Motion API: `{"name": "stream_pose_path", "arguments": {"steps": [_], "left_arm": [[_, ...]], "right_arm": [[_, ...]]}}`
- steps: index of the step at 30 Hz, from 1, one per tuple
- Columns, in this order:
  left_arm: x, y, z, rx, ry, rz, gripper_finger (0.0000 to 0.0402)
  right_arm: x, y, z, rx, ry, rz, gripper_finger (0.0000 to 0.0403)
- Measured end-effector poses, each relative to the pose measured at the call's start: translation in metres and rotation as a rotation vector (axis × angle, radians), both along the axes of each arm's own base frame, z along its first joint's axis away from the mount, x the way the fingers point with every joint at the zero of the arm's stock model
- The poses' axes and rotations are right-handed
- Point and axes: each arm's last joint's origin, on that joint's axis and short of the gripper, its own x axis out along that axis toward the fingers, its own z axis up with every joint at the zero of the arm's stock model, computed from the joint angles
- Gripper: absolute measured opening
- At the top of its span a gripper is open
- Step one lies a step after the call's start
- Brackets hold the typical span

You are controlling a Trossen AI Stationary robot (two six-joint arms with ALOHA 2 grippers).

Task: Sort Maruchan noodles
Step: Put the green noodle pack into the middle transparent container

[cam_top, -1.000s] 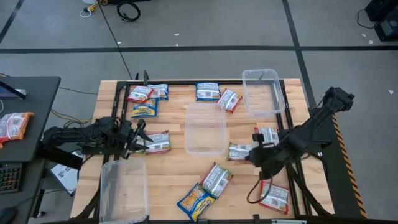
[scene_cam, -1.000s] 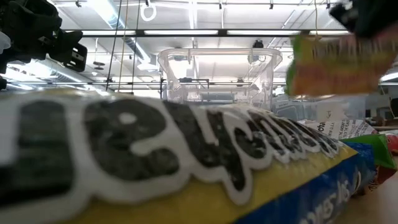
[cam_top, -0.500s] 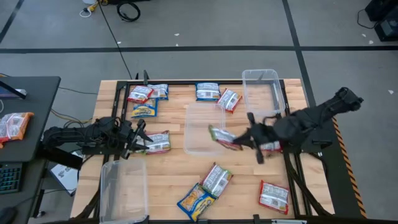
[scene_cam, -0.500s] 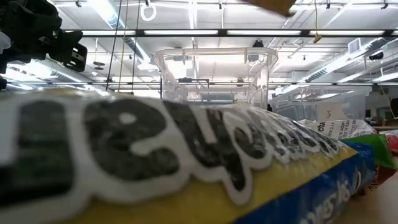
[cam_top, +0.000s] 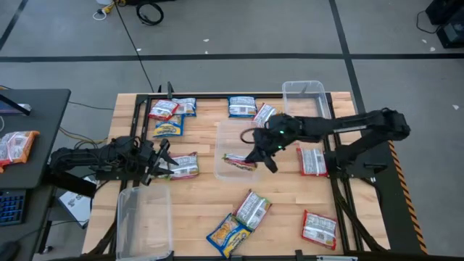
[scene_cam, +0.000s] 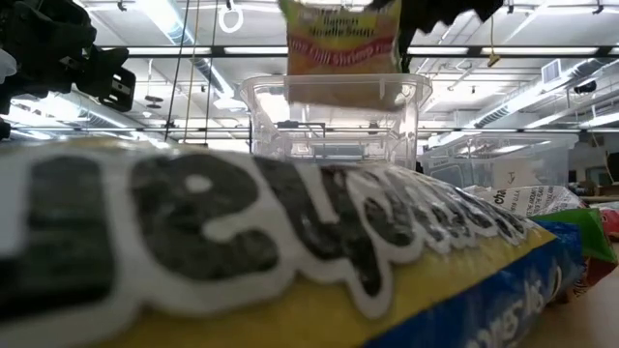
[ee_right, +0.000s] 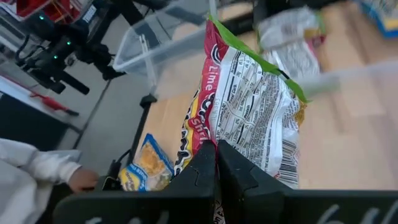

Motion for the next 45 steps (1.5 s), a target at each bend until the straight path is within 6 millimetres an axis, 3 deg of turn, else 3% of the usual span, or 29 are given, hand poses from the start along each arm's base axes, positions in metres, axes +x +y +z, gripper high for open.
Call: {"name": "stream_pose_path", "arguments": {"steps": [4, 14, 20, 28, 38, 45], "left_arm": [[0.000, 0.000, 0.000, 0.000, 0.000, 0.000, 0.0160], [0.000, 0.000, 0.000, 0.000, 0.001, 0.000, 0.0160], [0.000, 0.000, 0.000, 0.000, 0.001, 0.000, 0.0160], [0.000, 0.000, 0.000, 0.000, 0.001, 0.000, 0.0160], [0.000, 0.000, 0.000, 0.000, 0.002, 0.000, 0.0160], [0.000, 0.000, 0.000, 0.000, 0.001, 0.000, 0.0160]], "right_arm": [[0.012, -0.010, -0.015, 0.019, 0.071, 0.000, 0.0007], [0.059, -0.016, -0.015, -0.096, 0.240, 0.109, 0.0007], [0.077, -0.017, -0.031, -0.105, 0.358, 0.193, 0.0007], [0.094, -0.029, -0.069, 0.017, 0.453, 0.148, 0.0008], [0.102, -0.029, -0.070, 0.104, 0.394, 0.151, 0.0007], [0.098, -0.027, -0.095, 0.210, 0.329, 0.154, 0.0007]]}}
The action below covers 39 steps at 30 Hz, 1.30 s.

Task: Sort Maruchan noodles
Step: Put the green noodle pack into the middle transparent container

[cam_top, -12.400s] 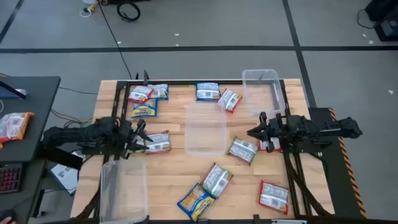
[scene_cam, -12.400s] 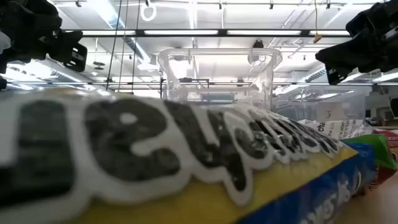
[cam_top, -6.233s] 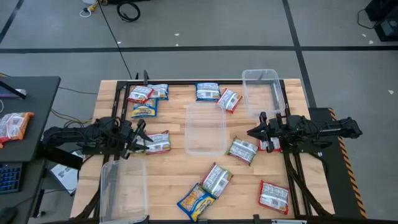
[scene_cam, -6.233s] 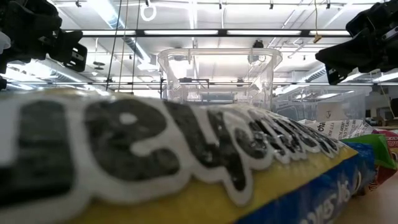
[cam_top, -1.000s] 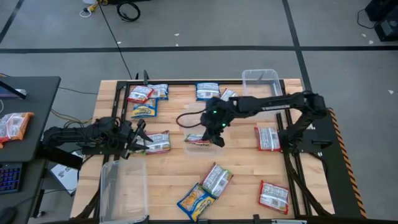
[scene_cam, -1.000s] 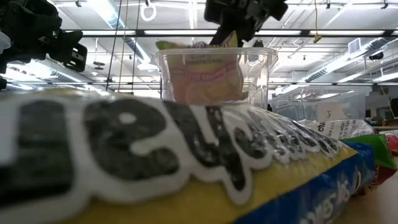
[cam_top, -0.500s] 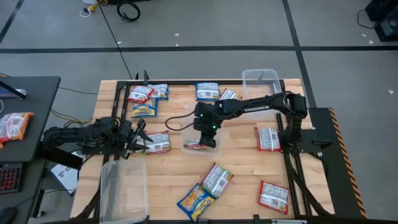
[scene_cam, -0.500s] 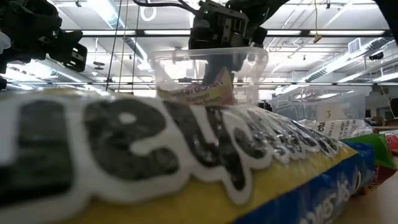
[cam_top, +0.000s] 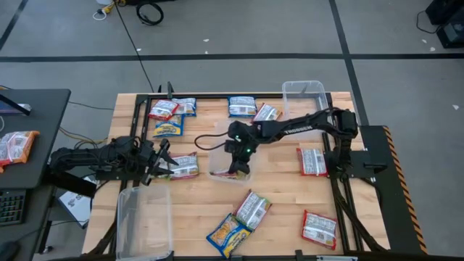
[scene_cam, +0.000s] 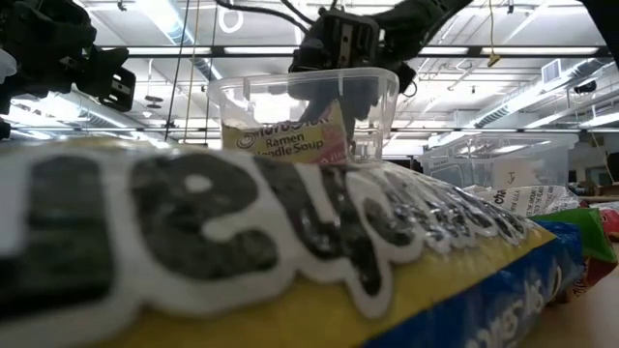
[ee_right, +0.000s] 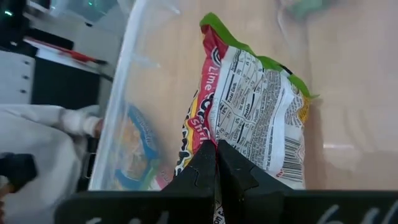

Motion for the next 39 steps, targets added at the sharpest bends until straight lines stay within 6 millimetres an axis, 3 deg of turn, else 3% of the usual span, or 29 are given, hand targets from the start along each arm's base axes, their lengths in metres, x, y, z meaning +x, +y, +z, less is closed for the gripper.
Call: {"name": "stream_pose_path", "arguments": {"steps": [8, 18, 39], "left_arm": [[0.000, 0.000, 0.000, 0.000, 0.000, 0.000, 0.0160], [0.000, 0.000, 0.000, 0.000, 0.001, 0.000, 0.0160], [0.000, 0.000, 0.000, 0.000, 0.000, 0.000, 0.0160]], "right_arm": [[-0.010, 0.006, -0.017, 0.027, 0.027, 0.031, 0.0007], [-0.021, 0.008, -0.012, -0.056, 0.051, 0.079, 0.0053], [-0.047, 0.027, 0.056, -0.480, -0.161, 0.041, 0.0135]]}}
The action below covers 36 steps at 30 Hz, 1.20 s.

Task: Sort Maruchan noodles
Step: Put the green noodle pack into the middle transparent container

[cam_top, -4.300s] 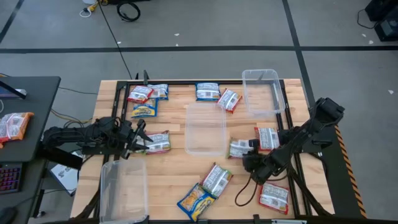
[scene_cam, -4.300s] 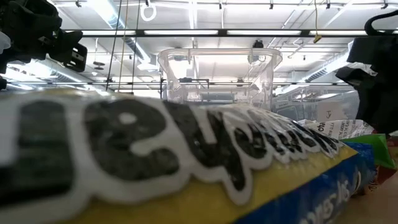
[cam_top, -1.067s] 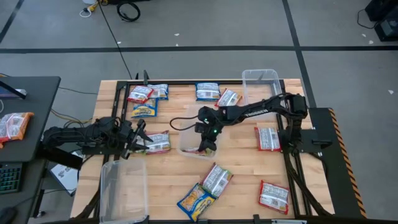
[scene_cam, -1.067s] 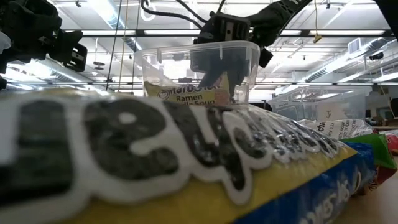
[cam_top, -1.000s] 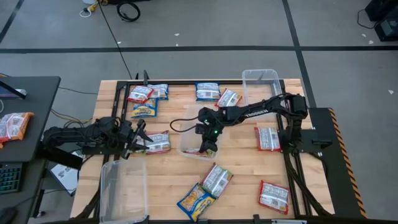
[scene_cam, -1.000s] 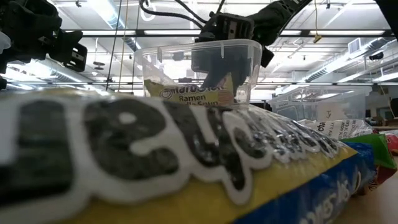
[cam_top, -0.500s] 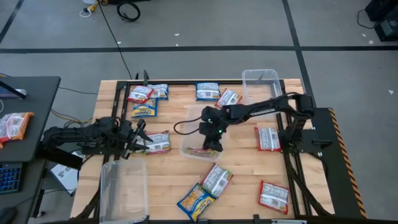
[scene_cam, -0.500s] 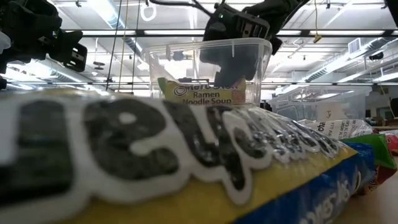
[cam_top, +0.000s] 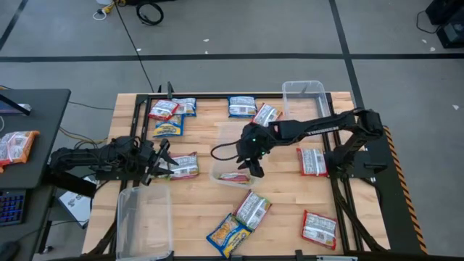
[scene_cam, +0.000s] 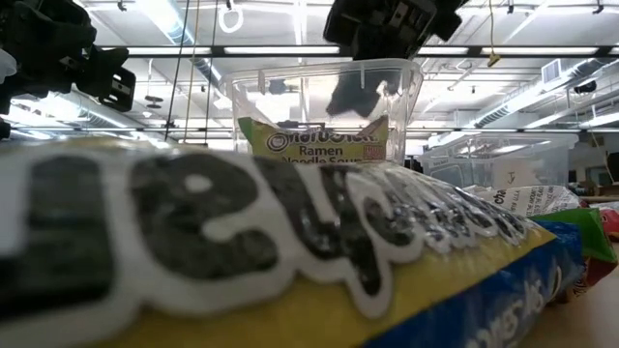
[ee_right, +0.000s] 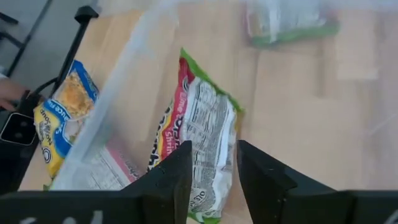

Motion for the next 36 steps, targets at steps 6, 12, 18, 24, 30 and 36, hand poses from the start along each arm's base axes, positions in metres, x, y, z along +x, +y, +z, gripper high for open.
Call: {"name": "stream_pose_path", "arguments": {"steps": [6, 12, 18, 24, 30, 36], "left_arm": [[0.000, 0.000, 0.000, 0.000, 0.000, 0.000, 0.0160], [0.000, 0.000, 0.000, 0.000, 0.000, 0.000, 0.0160], [0.000, 0.000, 0.000, 0.000, -0.001, 0.000, 0.0160], [0.000, 0.000, 0.003, 0.032, -0.045, 0.003, 0.0160], [-0.004, 0.000, 0.021, -0.100, -0.187, -0.020, 0.0160], [-0.006, 0.002, 0.028, -0.151, -0.259, 0.036, 0.0160]], "right_arm": [[-0.016, 0.011, 0.028, -0.021, -0.075, 0.019, 0.0137], [-0.036, 0.037, 0.056, -0.080, -0.171, 0.101, 0.0131], [-0.047, 0.066, 0.071, -0.129, -0.260, 0.175, 0.0130], [-0.048, 0.086, 0.077, -0.148, -0.345, 0.187, 0.0130], [-0.049, 0.095, 0.079, -0.164, -0.366, 0.152, 0.0130], [-0.050, 0.101, 0.079, -0.136, -0.352, 0.120, 0.0130]]}}
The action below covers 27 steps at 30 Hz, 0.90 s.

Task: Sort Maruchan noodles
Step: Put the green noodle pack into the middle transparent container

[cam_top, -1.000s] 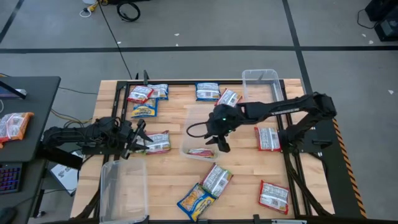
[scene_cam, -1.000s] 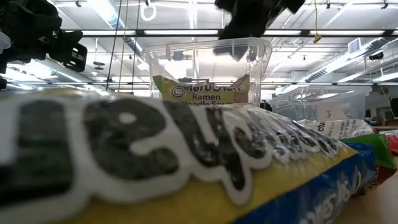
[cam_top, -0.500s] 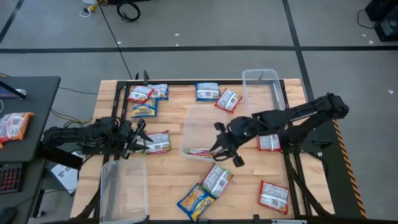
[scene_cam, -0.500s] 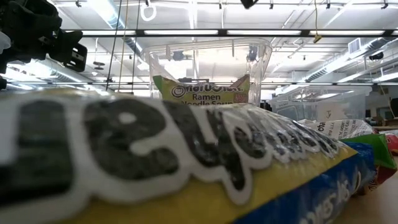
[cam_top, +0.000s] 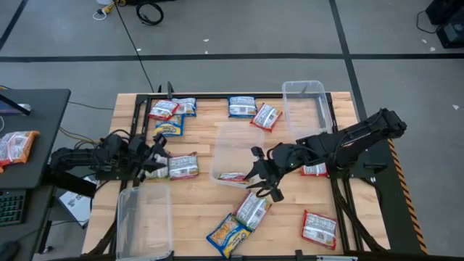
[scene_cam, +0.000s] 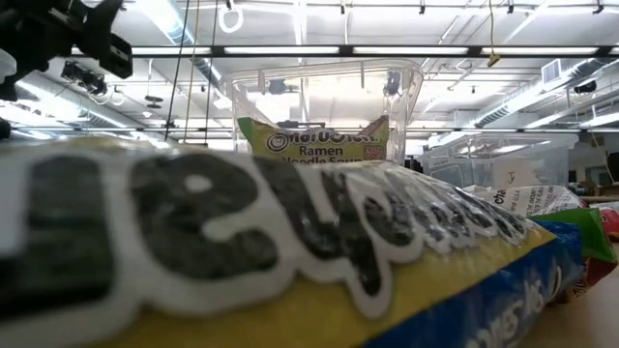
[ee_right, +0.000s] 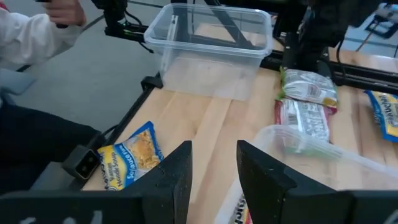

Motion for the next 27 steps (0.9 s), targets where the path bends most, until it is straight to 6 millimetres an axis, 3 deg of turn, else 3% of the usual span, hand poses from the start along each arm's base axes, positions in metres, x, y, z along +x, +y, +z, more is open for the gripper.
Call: {"name": "stream_pose_path", "arguments": {"steps": [4, 7, 13, 17, 21, 27], "left_arm": [[0.003, 0.004, -0.002, -0.078, 0.036, 0.137, 0.0160], [0.008, 0.005, -0.004, -0.078, 0.089, 0.144, 0.0160], [0.025, 0.002, 0.026, -0.037, 0.180, 0.135, 0.0160], [0.049, -0.004, 0.043, 0.021, 0.358, 0.170, 0.0160], [0.077, -0.016, 0.051, 0.083, 0.580, 0.231, 0.0160], [0.108, -0.051, 0.069, 0.247, 0.848, 0.284, 0.0160]], "right_arm": [[-0.003, 0.009, 0.000, 0.022, 0.008, -0.013, 0.0130], [-0.007, 0.018, -0.001, -0.008, 0.006, -0.039, 0.0130], [-0.016, 0.033, -0.004, -0.045, 0.030, -0.093, 0.0130], [-0.019, 0.037, -0.006, -0.070, 0.038, -0.109, 0.0130], [-0.021, 0.039, -0.007, -0.095, 0.044, -0.129, 0.0130], [-0.023, 0.041, -0.008, -0.114, 0.051, -0.132, 0.0130]]}}
